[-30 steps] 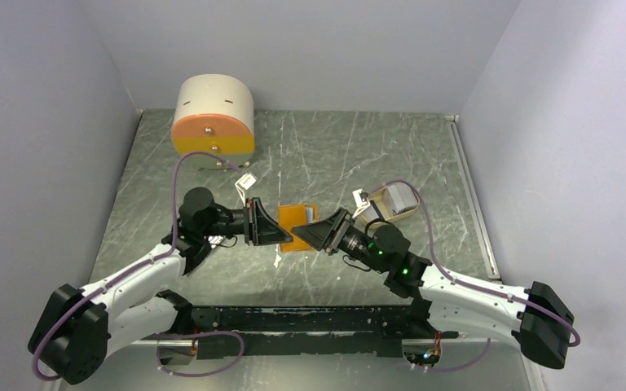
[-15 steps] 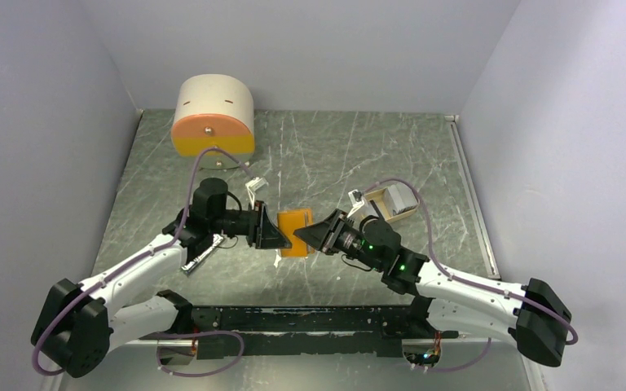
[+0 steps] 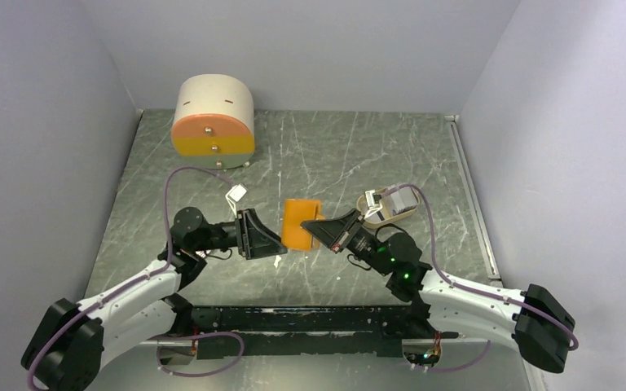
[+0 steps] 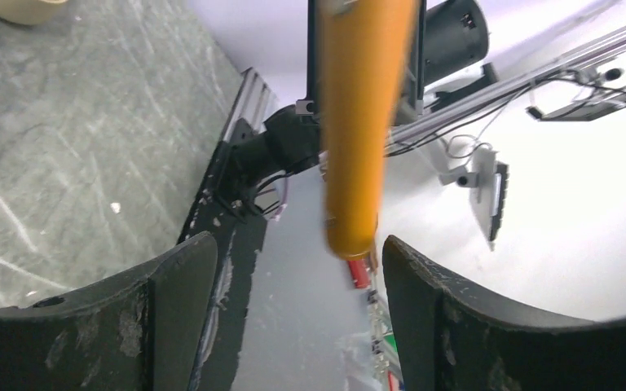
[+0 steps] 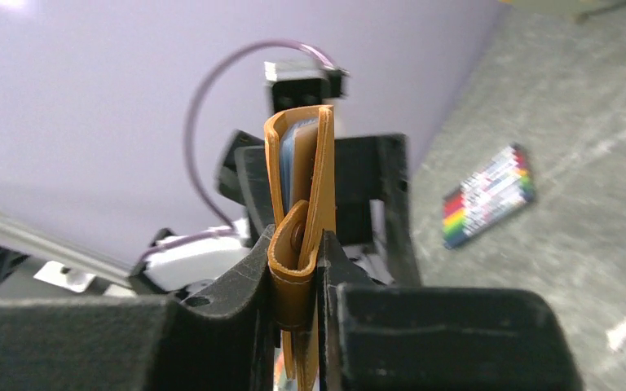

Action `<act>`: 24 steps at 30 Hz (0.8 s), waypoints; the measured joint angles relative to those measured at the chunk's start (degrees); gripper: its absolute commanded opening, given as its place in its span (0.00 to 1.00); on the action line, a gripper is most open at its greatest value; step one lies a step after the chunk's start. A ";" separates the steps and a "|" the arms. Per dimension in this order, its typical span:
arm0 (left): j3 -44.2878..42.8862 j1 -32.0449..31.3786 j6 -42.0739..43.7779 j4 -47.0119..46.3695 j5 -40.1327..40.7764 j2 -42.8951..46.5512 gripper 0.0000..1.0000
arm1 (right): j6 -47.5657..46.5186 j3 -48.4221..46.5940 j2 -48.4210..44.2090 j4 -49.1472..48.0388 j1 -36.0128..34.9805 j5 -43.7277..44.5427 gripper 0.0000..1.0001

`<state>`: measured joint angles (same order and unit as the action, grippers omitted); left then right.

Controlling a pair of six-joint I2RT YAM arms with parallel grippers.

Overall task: Put the credit cards into the card holder
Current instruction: Close the card holder at the center of the board.

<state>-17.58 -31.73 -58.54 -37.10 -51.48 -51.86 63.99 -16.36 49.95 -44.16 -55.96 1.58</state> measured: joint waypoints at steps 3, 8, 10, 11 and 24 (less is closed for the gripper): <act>2.01 0.00 -6.43 -9.94 -0.07 -2.32 0.71 | 0.59 0.13 0.00 -6.34 0.02 -0.85 0.00; 2.01 -0.04 -10.82 -21.09 -0.50 -4.11 0.64 | 2.40 0.46 1.46 -12.61 0.13 -2.01 0.00; 2.01 -0.17 -12.26 -25.29 -0.81 -5.16 0.60 | 3.34 0.48 2.34 -14.60 0.13 -2.43 0.00; 2.01 -0.24 -12.87 -27.17 -0.96 -5.75 0.58 | 3.72 0.52 2.71 -15.34 0.15 -2.56 0.00; 2.01 -0.26 -17.33 -36.24 -2.16 -14.75 0.44 | 5.14 0.66 8.35 -16.74 0.72 -6.12 0.08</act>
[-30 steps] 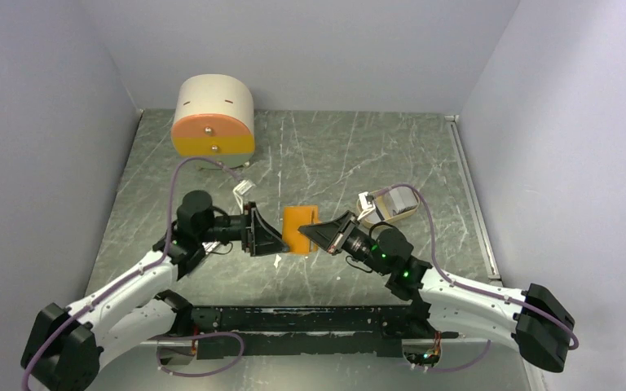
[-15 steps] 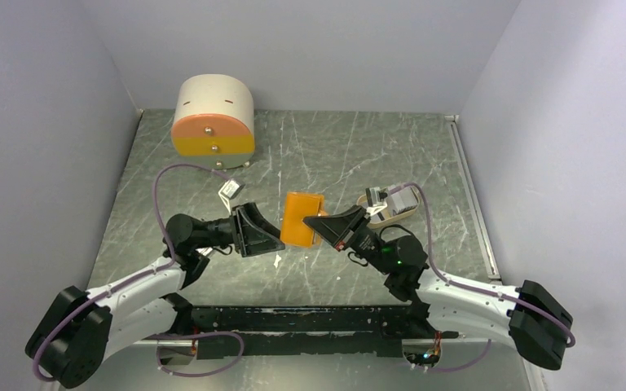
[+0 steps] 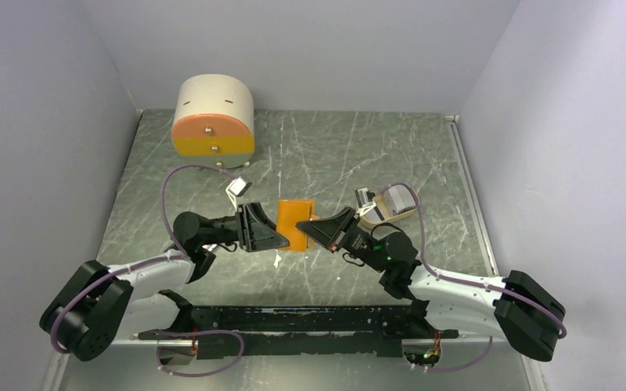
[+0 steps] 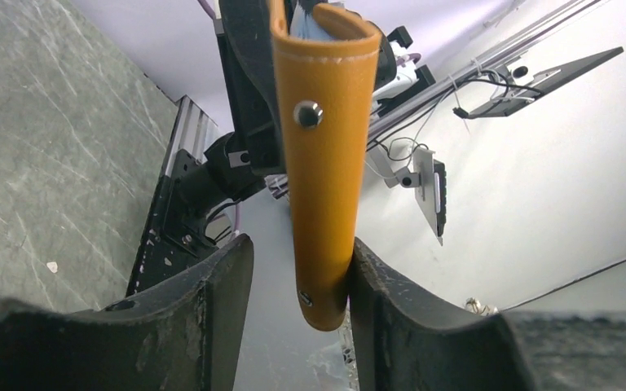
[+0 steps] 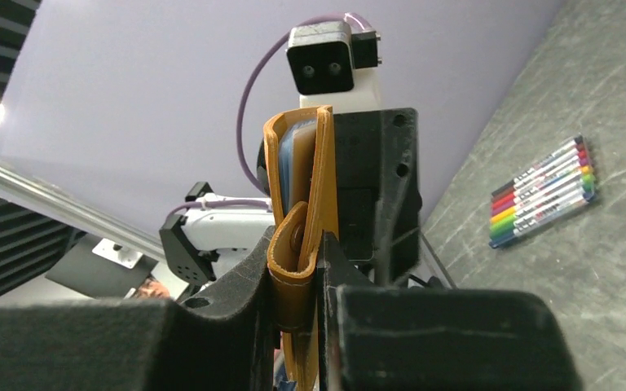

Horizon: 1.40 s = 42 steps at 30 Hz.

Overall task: Put the credit cards into the card holder
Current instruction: Close the card holder at the center of the board.

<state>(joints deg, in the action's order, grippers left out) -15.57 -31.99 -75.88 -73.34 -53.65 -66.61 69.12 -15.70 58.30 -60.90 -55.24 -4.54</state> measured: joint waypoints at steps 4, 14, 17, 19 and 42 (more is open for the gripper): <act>0.00 -0.02 -0.61 -0.52 0.04 -0.79 0.16 | -0.96 -0.02 -0.66 3.28 0.04 0.24 0.29; -6.99 -0.11 12.72 25.16 0.61 4.70 0.19 | -7.04 -6.47 -9.94 26.88 -0.37 3.56 0.63; -9.51 -0.11 17.94 34.40 0.92 7.56 0.18 | -9.70 -8.39 -11.74 32.79 -0.37 5.27 0.58; -10.23 -0.11 20.00 37.68 0.83 8.17 0.17 | -11.43 -9.55 -11.87 35.78 -0.37 5.90 0.59; -15.23 0.00 33.64 58.64 -6.64 6.71 0.52 | -21.40 -14.88 -10.95 46.95 0.22 3.69 0.00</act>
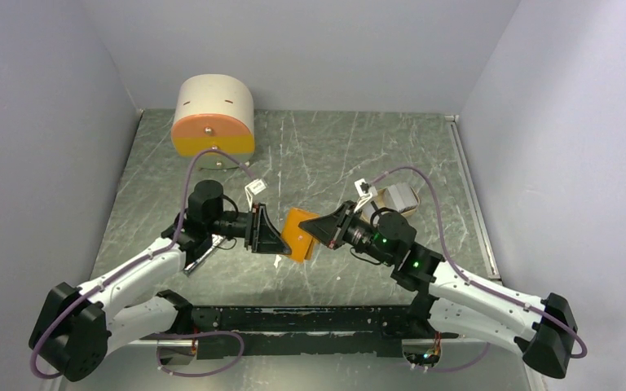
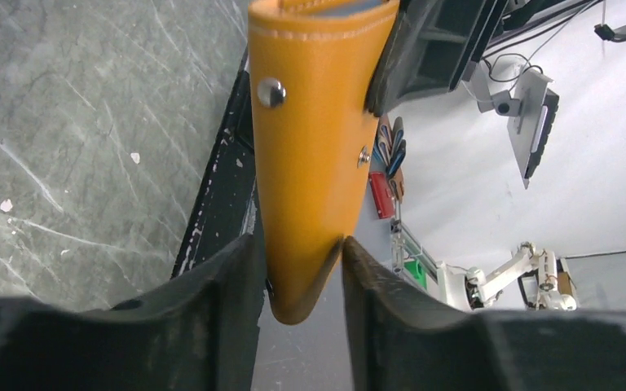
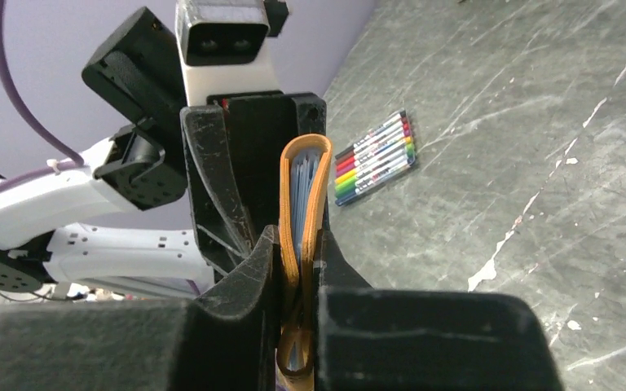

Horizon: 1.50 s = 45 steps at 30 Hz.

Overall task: Put the credit cards into the card holder
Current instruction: Close the card holder at the center of the board.

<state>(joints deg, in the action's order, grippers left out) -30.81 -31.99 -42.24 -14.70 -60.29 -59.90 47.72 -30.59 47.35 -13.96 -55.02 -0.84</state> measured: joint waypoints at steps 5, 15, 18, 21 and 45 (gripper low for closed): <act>1.92 0.00 -1.95 -1.97 0.26 2.03 0.65 | 2.14 3.43 -1.60 -4.96 0.42 -0.07 0.00; 15.96 0.00 -27.17 -45.42 -0.33 -3.52 0.45 | 6.95 7.45 0.02 -18.62 1.09 -5.70 0.00; 16.33 0.00 -32.30 -54.69 -0.44 -7.23 0.26 | 7.39 7.37 2.43 -20.59 1.42 -7.37 0.06; 16.61 0.00 -35.39 -59.30 -0.31 -9.25 0.11 | 7.28 7.15 4.46 -20.68 1.55 -8.83 0.37; 8.94 0.28 -22.21 -27.50 7.76 2.60 0.09 | -40.81 -1.62 -10.97 9.09 1.27 -0.83 0.59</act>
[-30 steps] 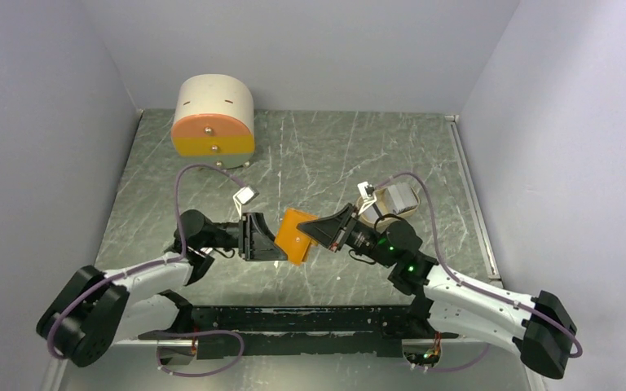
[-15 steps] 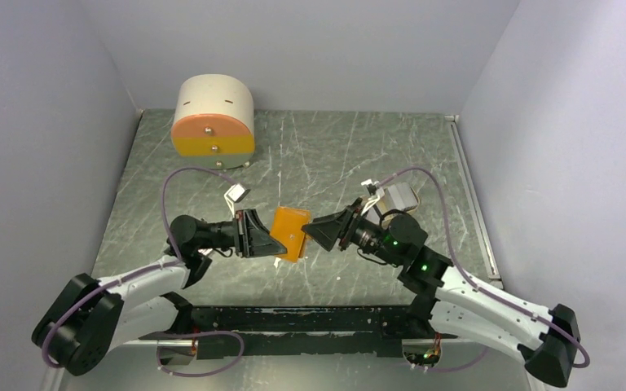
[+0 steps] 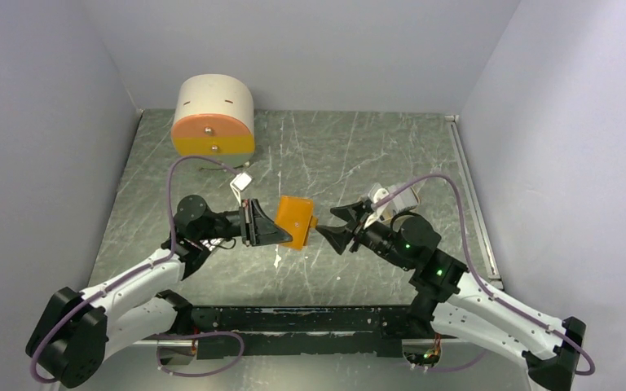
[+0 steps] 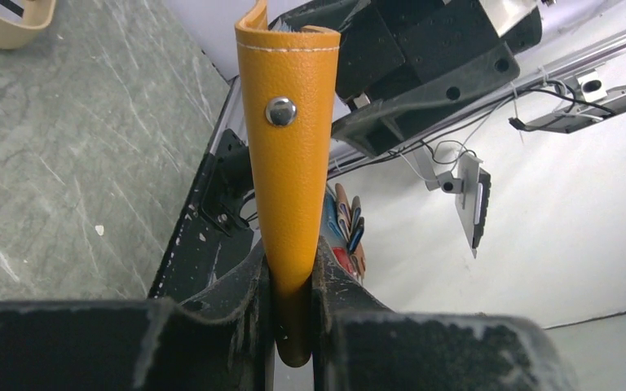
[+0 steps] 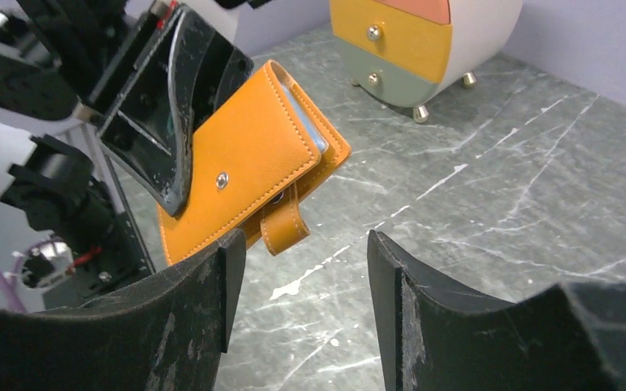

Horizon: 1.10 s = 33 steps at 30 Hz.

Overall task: Put the credit cards into the card holder
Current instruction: Close the card holder at the center of the board.

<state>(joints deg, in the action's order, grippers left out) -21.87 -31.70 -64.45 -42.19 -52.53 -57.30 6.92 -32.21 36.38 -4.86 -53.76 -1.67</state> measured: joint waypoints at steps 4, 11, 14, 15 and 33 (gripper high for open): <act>-2.16 0.00 2.36 4.70 0.48 -0.13 0.09 | -3.74 0.07 2.12 0.04 -0.61 0.63 0.61; -2.32 0.00 2.23 5.53 0.39 -1.62 0.09 | -6.88 -0.48 7.98 -0.17 -4.11 4.72 0.60; -2.27 0.22 1.55 4.74 0.24 -2.21 0.09 | -6.91 -0.87 9.84 -0.68 -5.68 8.72 0.56; -2.23 0.24 1.20 4.15 0.24 -2.43 0.09 | -6.49 -0.87 10.05 -1.14 -5.92 10.08 0.56; 1.90 0.33 -6.75 -9.99 -2.12 -5.66 0.09 | 11.37 3.85 11.10 -5.97 -6.32 25.68 0.55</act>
<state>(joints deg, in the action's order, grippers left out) -19.97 -31.38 -71.20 -52.18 -54.65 -62.96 18.28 -28.36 47.48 -10.83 -60.07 24.01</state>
